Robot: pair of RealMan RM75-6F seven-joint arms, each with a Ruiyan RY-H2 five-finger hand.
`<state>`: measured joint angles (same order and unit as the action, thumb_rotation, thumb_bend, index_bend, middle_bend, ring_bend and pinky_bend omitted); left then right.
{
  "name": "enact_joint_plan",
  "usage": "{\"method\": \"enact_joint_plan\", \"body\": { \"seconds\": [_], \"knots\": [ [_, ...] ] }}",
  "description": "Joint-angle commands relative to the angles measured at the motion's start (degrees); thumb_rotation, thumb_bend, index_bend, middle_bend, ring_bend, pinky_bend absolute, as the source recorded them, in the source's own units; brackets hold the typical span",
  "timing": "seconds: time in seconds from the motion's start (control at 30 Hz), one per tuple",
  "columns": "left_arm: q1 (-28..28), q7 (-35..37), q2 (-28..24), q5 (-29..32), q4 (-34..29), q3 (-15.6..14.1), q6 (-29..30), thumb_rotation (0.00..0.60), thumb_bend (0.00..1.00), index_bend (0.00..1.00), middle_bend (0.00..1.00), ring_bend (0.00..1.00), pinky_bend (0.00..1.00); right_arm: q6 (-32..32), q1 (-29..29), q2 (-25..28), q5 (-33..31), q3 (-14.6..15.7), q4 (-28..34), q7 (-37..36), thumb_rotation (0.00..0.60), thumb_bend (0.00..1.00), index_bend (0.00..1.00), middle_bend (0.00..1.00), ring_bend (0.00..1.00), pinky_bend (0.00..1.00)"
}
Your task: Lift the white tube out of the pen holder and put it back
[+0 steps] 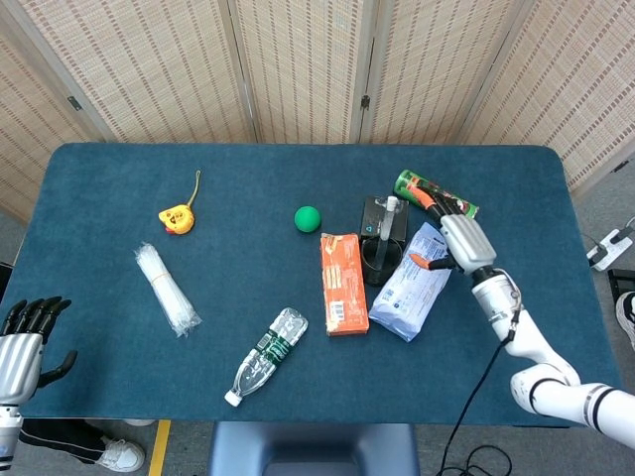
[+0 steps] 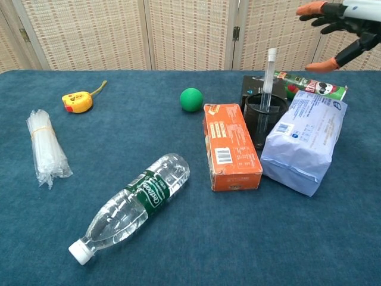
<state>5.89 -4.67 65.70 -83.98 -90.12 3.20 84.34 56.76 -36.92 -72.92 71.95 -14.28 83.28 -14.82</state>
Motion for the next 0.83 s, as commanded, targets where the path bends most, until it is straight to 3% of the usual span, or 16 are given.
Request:
{"method": "enact_joint_plan", "body": {
  "seconds": [0.03, 0.23, 0.5, 0.67, 0.83],
  "knots": [
    [0.23, -0.04, -0.01, 0.22, -0.07, 0.14, -0.37, 0.6, 0.33, 0.2, 0.18, 0.14, 0.12, 7.21, 5.31, 4.4, -0.48, 1.99, 4.34, 10.48, 0.6, 0.21, 0.01, 0.15, 0.03, 0.07],
    [0.71, -0.97, 0.16, 0.46, -0.6, 0.38, -0.85, 0.6, 0.33, 0.2, 0.18, 0.14, 0.12, 15.46, 12.66, 7.53, 1.83, 7.27, 8.63, 19.31, 0.6, 0.22, 0.05, 0.19, 0.06, 0.08],
    [0.67, -3.03, 0.45, 0.83, -2.01, 0.74, -0.11, 0.6, 0.33, 0.2, 0.18, 0.14, 0.12, 24.94, 22.53, 8.66, 6.61, 13.37, 12.56, 18.65, 0.6, 0.22, 0.03, 0.12, 0.04, 0.08],
    [0.36, -3.11, 0.14, 0.89, -3.42, 0.78, 0.47, 0.6, 0.33, 0.2, 0.18, 0.14, 0.12, 29.24, 26.77, 9.29, 9.81, 15.47, 13.82, 16.47, 0.6, 0.22, 0.0, 0.07, 0.0, 0.08],
    [0.25, -3.85, -0.04, 0.75, -4.34, 0.8, 0.91, 0.6, 0.33, 0.2, 0.18, 0.14, 0.12, 31.71, 28.78, 9.11, 11.87, 15.47, 13.83, 16.08, 0.6, 0.22, 0.0, 0.05, 0.0, 0.08]
  ]
}}
